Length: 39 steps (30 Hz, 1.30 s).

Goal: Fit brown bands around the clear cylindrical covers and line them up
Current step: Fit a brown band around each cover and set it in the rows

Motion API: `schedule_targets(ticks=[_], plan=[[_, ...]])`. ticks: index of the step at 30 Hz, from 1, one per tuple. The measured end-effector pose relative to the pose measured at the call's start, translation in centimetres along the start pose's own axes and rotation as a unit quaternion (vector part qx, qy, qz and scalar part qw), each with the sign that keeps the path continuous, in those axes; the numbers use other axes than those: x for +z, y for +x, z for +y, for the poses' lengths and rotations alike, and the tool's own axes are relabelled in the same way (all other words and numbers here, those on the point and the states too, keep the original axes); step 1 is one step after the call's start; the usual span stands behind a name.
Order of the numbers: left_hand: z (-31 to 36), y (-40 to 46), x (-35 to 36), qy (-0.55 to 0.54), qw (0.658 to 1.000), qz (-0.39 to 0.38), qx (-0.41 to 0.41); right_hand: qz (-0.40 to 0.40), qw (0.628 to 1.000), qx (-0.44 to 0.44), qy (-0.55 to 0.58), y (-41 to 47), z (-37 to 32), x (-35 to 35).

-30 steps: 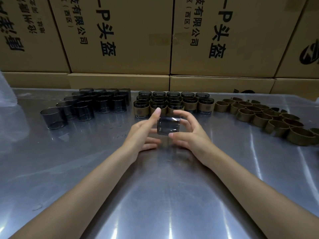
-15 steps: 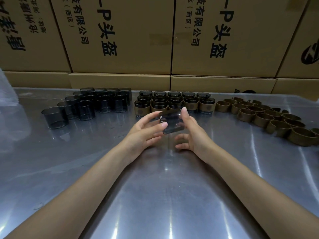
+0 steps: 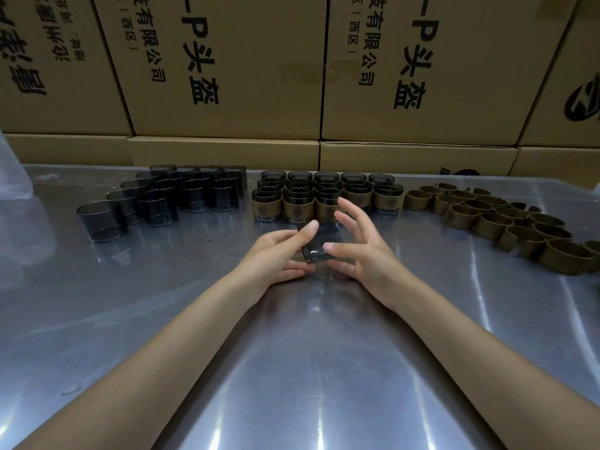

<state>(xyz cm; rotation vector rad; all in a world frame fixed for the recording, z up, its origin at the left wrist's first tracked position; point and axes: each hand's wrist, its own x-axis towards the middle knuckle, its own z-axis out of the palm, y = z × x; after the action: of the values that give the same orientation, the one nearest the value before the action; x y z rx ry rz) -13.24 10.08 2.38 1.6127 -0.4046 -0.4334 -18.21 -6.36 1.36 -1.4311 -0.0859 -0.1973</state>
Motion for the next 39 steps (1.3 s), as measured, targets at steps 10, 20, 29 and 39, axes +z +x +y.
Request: schedule_targets(ticks=[10,20,29,39], plan=[[-1.8,0.3,-0.7,-0.056,0.987,0.033,0.148,0.017,0.995,0.064,-0.077,0.5,-0.5,1.4],[-0.4,0.3,-0.5,-0.061,0.998,0.010,0.024,0.001,0.999,0.026,0.037,0.3,-0.4,-0.2],[-1.0,-0.1,-0.2,-0.100,0.990,0.045,0.091,-0.041,0.999,0.012,0.006,0.2,-0.3,0.0],[-0.3,-0.4,1.2,0.041,0.964,0.100,0.243,0.057,0.955,-0.087,-0.279,0.0,1.1,1.0]])
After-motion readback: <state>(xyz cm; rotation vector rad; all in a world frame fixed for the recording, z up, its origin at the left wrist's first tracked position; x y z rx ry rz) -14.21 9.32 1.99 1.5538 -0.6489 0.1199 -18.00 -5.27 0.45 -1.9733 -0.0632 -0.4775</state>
